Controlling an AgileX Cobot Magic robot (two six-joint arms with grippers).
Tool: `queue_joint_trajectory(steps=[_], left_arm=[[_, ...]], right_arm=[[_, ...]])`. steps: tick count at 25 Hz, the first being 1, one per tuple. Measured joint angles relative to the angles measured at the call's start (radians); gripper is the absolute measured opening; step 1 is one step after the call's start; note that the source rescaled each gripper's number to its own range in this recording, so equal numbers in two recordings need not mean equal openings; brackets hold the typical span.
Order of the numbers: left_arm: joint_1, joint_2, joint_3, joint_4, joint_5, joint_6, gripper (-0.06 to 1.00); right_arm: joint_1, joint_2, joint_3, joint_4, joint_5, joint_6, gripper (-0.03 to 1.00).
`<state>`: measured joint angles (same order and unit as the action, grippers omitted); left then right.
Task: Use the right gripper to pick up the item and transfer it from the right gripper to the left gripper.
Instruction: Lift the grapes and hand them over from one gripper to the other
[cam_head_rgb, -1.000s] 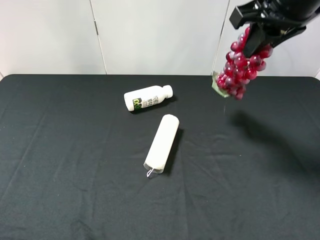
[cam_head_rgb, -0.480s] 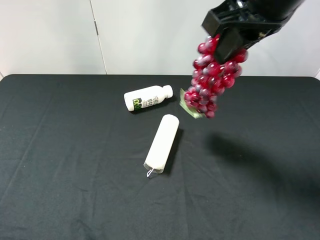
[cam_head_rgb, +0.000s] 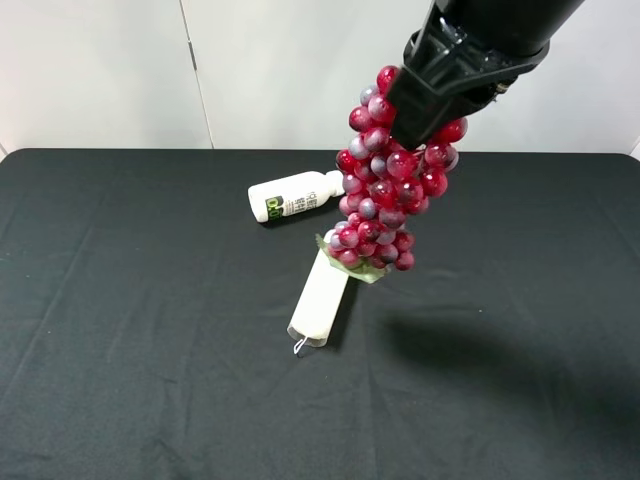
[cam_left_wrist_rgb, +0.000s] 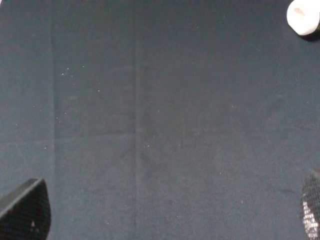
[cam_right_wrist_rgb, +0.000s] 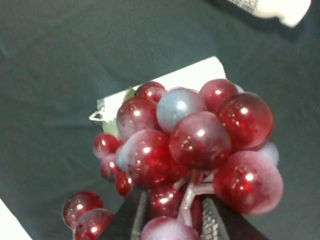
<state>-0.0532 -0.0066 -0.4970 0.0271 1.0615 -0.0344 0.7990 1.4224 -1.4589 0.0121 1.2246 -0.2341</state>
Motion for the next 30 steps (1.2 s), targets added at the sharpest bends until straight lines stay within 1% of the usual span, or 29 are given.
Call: queue_joint_trajectory(steps=[3, 6, 8, 10, 12, 14, 17, 21, 25, 28, 30], left_arm=[[0.0, 0.0, 0.0, -0.027, 0.0, 0.052, 1.0], [0.0, 0.009, -0.007, -0.078, 0.003, 0.088, 1.0], [0.0, 0.057, -0.03, -0.099, 0.005, 0.116, 1.0], [0.0, 0.126, -0.058, -0.107, 0.004, 0.166, 1.0], [0.0, 0.214, -0.099, -0.11, 0.001, 0.22, 1.0], [-0.011, 0.303, -0.139, -0.132, -0.007, 0.274, 1.0], [-0.093, 0.433, -0.186, -0.182, -0.055, 0.319, 1.0], [-0.246, 0.556, -0.218, -0.191, -0.17, 0.357, 1.0], [-0.36, 0.678, -0.221, -0.191, -0.311, 0.379, 1.0], [-0.427, 0.772, -0.221, -0.193, -0.448, 0.381, 1.0], [-0.472, 0.838, -0.221, -0.21, -0.537, 0.392, 1.0]], right_arm=[[0.0, 0.0, 0.0, 0.0, 0.002, -0.142, 0.0], [0.0, 0.0, 0.0, 0.0, 0.002, -0.248, 0.0], [0.0, 0.0, 0.0, 0.002, 0.002, -0.301, 0.0], [0.0, 0.0, 0.0, 0.003, 0.002, -0.353, 0.0], [0.0, 0.0, 0.0, 0.004, 0.002, -0.385, 0.0], [0.0, 0.0, 0.0, 0.004, 0.002, -0.402, 0.0], [0.0, 0.0, 0.0, 0.004, 0.002, -0.406, 0.0], [0.0, 0.0, 0.0, 0.019, 0.002, -0.406, 0.0], [0.0, 0.0, 0.0, 0.059, 0.002, -0.406, 0.0], [0.0, 0.0, 0.0, 0.089, 0.002, -0.406, 0.0], [0.0, 0.0, 0.0, 0.104, 0.002, -0.406, 0.0]])
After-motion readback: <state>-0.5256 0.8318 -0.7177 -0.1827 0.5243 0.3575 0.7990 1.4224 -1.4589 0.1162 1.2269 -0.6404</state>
